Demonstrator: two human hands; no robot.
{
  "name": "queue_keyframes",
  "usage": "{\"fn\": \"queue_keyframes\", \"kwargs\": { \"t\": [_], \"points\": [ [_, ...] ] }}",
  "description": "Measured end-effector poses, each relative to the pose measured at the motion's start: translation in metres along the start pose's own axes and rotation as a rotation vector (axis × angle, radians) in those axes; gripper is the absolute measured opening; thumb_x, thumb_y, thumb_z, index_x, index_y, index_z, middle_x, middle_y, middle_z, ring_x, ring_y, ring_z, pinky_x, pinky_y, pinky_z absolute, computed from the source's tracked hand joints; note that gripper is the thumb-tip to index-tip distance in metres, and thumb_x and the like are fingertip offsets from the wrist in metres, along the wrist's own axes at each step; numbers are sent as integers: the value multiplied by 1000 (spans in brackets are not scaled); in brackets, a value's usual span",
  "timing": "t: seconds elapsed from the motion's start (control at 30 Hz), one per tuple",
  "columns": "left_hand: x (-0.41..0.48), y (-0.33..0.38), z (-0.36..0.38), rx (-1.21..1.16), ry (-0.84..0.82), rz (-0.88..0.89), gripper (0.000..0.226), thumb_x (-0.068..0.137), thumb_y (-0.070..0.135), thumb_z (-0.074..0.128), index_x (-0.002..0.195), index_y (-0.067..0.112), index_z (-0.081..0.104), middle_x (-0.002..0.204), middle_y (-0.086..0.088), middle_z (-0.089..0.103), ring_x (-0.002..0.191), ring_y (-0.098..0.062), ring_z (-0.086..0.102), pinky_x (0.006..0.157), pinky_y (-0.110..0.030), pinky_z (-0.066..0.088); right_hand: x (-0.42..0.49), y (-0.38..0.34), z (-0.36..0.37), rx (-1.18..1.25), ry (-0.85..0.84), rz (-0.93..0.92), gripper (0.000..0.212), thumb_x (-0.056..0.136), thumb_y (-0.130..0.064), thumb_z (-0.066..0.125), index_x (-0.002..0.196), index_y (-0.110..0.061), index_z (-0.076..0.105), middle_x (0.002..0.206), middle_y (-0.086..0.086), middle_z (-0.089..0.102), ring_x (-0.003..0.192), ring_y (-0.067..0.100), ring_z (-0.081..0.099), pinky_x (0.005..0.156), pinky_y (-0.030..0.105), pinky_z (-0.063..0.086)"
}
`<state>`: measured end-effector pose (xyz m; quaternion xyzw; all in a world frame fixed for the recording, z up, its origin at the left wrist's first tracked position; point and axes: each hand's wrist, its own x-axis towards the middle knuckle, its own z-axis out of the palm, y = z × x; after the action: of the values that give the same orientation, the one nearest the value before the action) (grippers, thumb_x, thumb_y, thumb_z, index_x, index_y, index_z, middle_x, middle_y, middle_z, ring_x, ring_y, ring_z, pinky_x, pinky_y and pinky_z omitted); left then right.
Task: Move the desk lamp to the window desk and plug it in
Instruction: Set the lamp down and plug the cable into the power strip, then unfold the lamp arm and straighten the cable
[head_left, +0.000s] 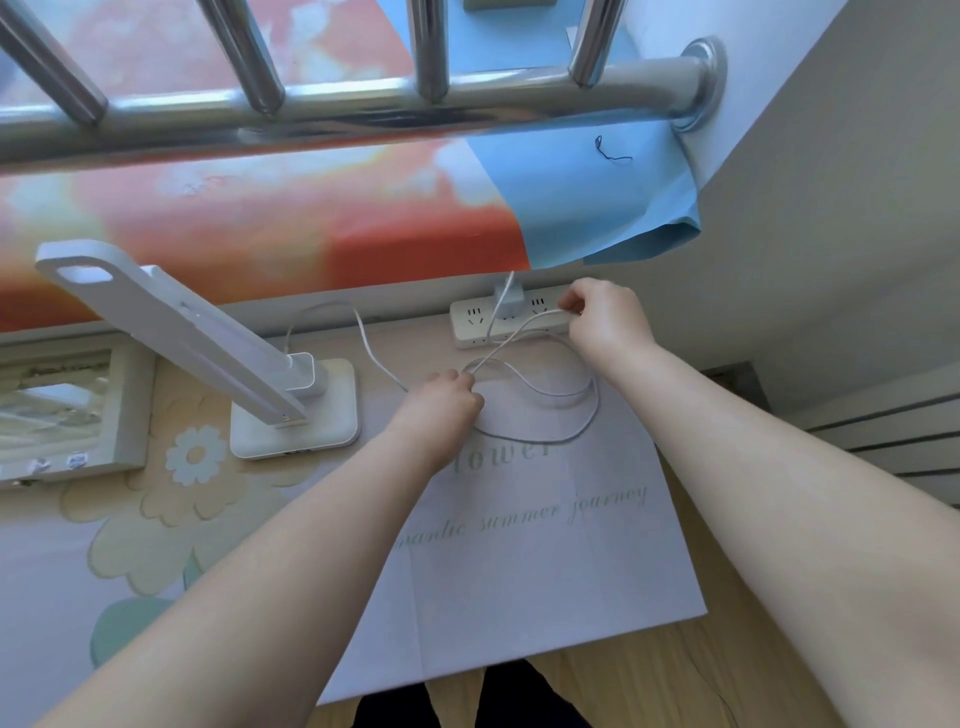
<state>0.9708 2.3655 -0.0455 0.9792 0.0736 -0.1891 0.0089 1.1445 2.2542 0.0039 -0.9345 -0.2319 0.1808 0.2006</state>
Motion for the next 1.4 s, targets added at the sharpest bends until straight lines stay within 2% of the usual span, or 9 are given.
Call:
{"fn": "queue_keyframes", "kwargs": {
  "t": [0.2, 0.33, 0.43, 0.57, 0.7, 0.97, 1.1, 1.27, 1.4],
  "points": [
    [18, 5, -10, 5, 12, -42, 29, 81, -7, 51, 106, 6, 61, 110, -11, 54, 97, -33, 54, 65, -35, 36, 8, 5, 6, -72, -9, -70, 51, 83, 9, 43, 126, -12, 61, 128, 12, 58, 117, 32, 53, 93, 33, 43],
    [27, 5, -15, 13, 41, -92, 34, 82, -7, 50, 113, 5, 58, 115, -12, 54, 100, -33, 55, 64, -35, 36, 9, 10, 12, -125, -108, -64, 56, 86, 3, 45, 138, -15, 51, 140, 12, 51, 129, 31, 47, 102, 35, 39],
    [27, 5, -12, -8, 32, -85, 35, 84, -6, 48, 115, 5, 56, 119, -12, 53, 104, -33, 54, 69, -37, 43, 9, 14, 13, -141, -151, -71, 56, 87, -1, 46, 141, -19, 47, 142, 12, 47, 130, 32, 45, 103, 37, 39],
    [20, 3, -8, 10, 53, -23, 39, 80, -5, 51, 116, 8, 56, 121, -9, 52, 109, -30, 51, 81, -35, 43, 7, 14, 14, -125, -145, -67, 56, 88, -3, 49, 141, -21, 46, 143, 12, 46, 129, 32, 46, 102, 37, 40],
    [13, 0, -7, 8, 114, -6, 39, 79, -4, 51, 116, 11, 56, 120, -7, 54, 107, -29, 50, 75, -32, 39, 4, 10, 14, -116, -127, -77, 56, 88, -4, 50, 141, -21, 46, 143, 10, 45, 128, 31, 47, 101, 37, 41],
    [-5, 1, -12, -56, 177, -41, 41, 79, -6, 48, 116, 10, 57, 120, -7, 55, 108, -28, 50, 82, -35, 43, -10, 0, 7, -118, -94, -96, 54, 88, -2, 48, 139, -22, 48, 141, 8, 47, 125, 31, 49, 98, 39, 44],
    [-18, -1, -17, -73, 197, -57, 42, 79, -6, 48, 116, 11, 57, 118, -6, 55, 106, -28, 51, 76, -33, 42, -21, -9, 3, -122, -80, -106, 52, 88, -3, 47, 137, -22, 50, 139, 7, 47, 123, 30, 49, 97, 39, 45],
    [-35, -8, -19, -226, 208, -149, 46, 80, -7, 44, 118, 14, 59, 115, -5, 57, 102, -28, 54, 65, -34, 41, -36, -21, 4, -132, -86, -116, 45, 90, -9, 49, 133, -23, 53, 138, 5, 48, 120, 29, 52, 94, 38, 45],
    [-51, -21, -16, -430, 209, -243, 47, 85, -3, 42, 121, 21, 60, 118, -2, 59, 106, -28, 56, 76, -35, 49, -50, -37, 8, -127, -100, -133, 41, 91, -13, 50, 130, -22, 57, 136, 6, 52, 122, 27, 52, 96, 35, 42]
  ]
}}
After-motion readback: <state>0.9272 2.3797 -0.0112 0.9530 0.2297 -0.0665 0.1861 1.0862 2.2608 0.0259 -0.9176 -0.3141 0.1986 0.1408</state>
